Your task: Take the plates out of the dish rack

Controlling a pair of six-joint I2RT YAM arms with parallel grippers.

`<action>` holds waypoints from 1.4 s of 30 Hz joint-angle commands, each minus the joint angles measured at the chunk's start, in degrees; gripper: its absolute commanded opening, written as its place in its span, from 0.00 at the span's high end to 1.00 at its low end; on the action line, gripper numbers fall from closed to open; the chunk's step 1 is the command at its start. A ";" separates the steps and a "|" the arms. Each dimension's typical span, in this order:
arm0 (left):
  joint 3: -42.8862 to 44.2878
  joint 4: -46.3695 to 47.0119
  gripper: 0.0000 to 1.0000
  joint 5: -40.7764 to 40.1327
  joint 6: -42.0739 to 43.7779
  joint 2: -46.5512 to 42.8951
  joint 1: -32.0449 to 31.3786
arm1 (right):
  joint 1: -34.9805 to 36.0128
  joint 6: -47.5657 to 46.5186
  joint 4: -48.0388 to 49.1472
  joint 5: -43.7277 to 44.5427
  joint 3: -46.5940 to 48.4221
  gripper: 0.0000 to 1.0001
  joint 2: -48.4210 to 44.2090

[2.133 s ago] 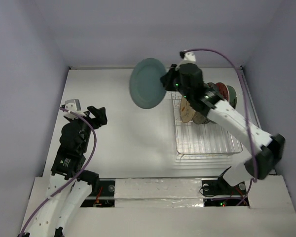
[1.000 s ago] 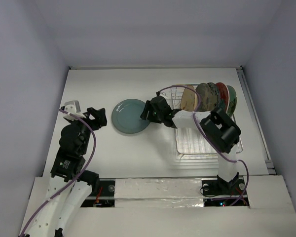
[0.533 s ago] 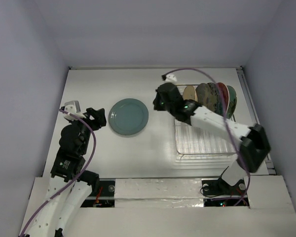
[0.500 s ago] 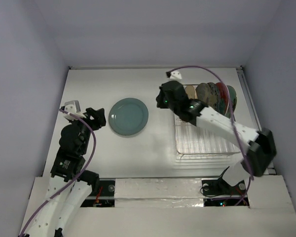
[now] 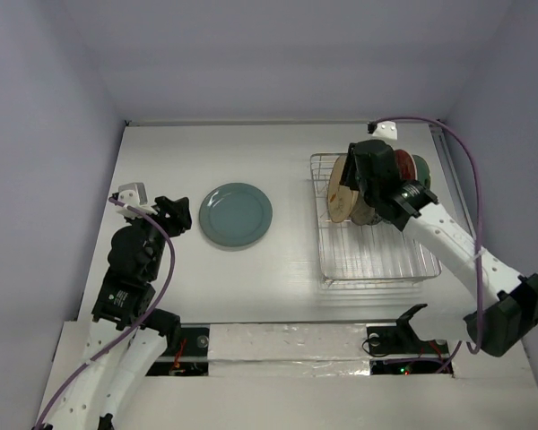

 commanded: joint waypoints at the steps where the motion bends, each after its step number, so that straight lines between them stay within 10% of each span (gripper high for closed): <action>1: -0.17 1.68 0.49 0.17 0.02 -0.57 -0.26 | -1.44 -2.45 -3.14 0.64 0.67 0.49 4.74; 8: -0.17 1.59 0.49 0.17 0.11 -0.57 -0.26 | -1.44 -3.15 -7.18 9.16 6.47 0.51 15.73; 19: -0.08 1.60 0.48 0.17 0.02 -1.01 -0.26 | -1.44 -6.94 -12.99 16.10 17.89 1.00 16.81; 31: -0.08 1.51 0.48 0.17 0.02 -1.19 -0.79 | 1.46 -10.37 -15.20 20.68 30.31 1.00 10.58; 42: -0.08 1.42 0.48 0.17 -0.07 -1.19 -0.79 | 3.91 8.69 20.91 -23.95 9.83 1.00 4.57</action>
